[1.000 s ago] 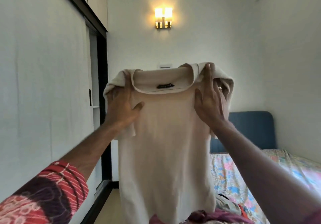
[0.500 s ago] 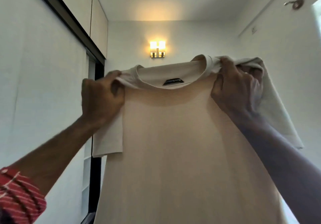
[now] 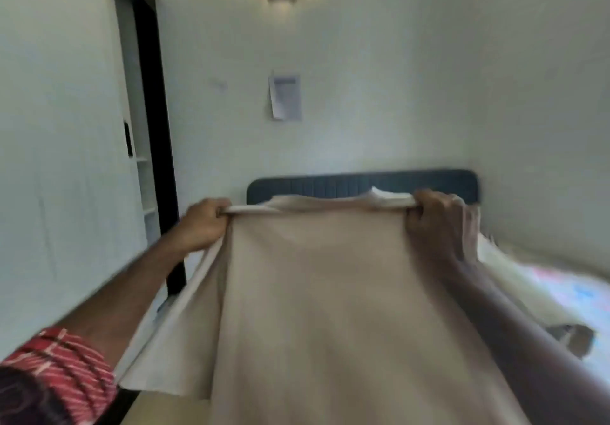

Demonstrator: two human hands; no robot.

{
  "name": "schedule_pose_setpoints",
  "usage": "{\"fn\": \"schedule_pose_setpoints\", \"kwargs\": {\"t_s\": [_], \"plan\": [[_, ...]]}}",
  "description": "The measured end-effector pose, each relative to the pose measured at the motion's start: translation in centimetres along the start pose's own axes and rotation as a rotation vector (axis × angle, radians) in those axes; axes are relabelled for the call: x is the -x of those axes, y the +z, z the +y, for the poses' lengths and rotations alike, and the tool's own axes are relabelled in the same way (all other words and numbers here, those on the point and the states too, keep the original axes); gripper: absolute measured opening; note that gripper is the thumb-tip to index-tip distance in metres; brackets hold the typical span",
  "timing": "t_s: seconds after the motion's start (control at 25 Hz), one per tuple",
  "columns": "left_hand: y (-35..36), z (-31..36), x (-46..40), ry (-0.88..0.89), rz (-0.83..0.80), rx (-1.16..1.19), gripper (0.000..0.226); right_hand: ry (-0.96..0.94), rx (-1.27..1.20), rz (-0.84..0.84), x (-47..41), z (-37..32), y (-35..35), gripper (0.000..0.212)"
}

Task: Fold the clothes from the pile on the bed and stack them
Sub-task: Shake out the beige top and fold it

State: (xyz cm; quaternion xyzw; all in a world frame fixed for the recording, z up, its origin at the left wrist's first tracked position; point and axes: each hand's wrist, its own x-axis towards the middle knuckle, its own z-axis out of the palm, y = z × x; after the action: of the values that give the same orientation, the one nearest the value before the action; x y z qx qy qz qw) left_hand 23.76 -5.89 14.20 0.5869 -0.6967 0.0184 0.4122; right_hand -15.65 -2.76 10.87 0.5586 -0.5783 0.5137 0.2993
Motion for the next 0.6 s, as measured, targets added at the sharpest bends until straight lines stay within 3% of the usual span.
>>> {"fn": "schedule_pose_setpoints", "kwargs": {"t_s": [0.08,0.2,0.36,0.44,0.6], "plan": [[9.3,-6.1,4.7,-0.233,-0.168,0.155,0.034,0.084,-0.004,-0.168,8.8,4.0,6.0,0.008],[20.5,-12.9,12.2,-0.418,-0.196,0.227,0.031,0.329,-0.086,-0.422,19.7,8.4,11.5,0.014],[25.4,-14.4,16.6,-0.297,-0.052,0.203,0.021,0.605,-0.247,-0.423,24.8,11.0,15.0,0.013],[25.2,-14.6,15.8,-0.183,0.025,0.195,0.018,0.518,-0.250,-0.377,24.5,11.3,15.7,0.018],[25.2,-18.3,8.6,-0.003,0.044,0.178,0.024,0.153,-0.146,-0.323,19.5,12.6,18.3,0.025]]}}
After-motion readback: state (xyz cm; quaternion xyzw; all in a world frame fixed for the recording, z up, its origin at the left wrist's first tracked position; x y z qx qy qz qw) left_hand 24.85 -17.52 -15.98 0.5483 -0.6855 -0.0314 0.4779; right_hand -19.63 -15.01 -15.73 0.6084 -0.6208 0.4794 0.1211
